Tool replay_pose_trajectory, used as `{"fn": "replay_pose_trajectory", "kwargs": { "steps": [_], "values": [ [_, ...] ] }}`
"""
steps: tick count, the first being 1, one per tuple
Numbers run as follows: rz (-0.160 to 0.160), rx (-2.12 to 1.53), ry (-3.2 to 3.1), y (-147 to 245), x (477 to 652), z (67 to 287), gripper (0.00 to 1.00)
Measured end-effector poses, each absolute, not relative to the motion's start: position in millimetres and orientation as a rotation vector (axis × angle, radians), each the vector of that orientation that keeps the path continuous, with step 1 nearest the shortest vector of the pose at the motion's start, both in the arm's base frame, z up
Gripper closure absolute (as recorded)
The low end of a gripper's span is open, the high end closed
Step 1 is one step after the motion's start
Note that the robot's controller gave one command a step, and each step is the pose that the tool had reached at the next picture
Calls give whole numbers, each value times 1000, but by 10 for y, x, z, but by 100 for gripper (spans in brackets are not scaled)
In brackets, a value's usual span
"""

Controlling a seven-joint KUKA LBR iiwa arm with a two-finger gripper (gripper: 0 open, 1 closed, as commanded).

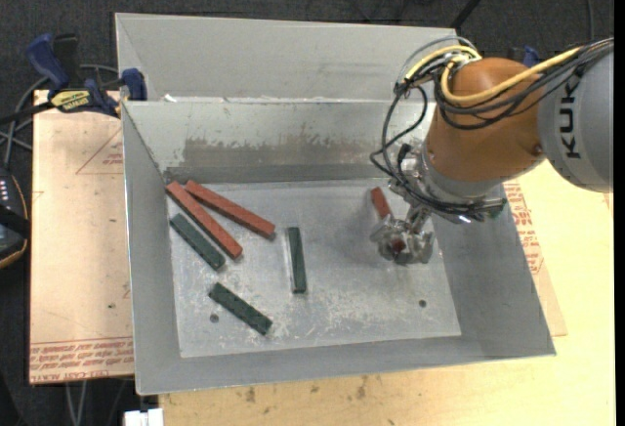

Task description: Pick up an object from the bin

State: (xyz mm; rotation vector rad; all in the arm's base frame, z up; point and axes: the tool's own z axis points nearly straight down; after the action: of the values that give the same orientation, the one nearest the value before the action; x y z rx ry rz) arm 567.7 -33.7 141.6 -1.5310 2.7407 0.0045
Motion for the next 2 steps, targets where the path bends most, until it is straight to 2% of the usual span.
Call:
{"fn": "replay_pose_trajectory", "kwargs": {
  "steps": [1,2],
  "values": [
    [3,-1528,2743,-348,5676,1415,0],
    [4,-1964,2449,-233,6314,677,0]
  ]
}}
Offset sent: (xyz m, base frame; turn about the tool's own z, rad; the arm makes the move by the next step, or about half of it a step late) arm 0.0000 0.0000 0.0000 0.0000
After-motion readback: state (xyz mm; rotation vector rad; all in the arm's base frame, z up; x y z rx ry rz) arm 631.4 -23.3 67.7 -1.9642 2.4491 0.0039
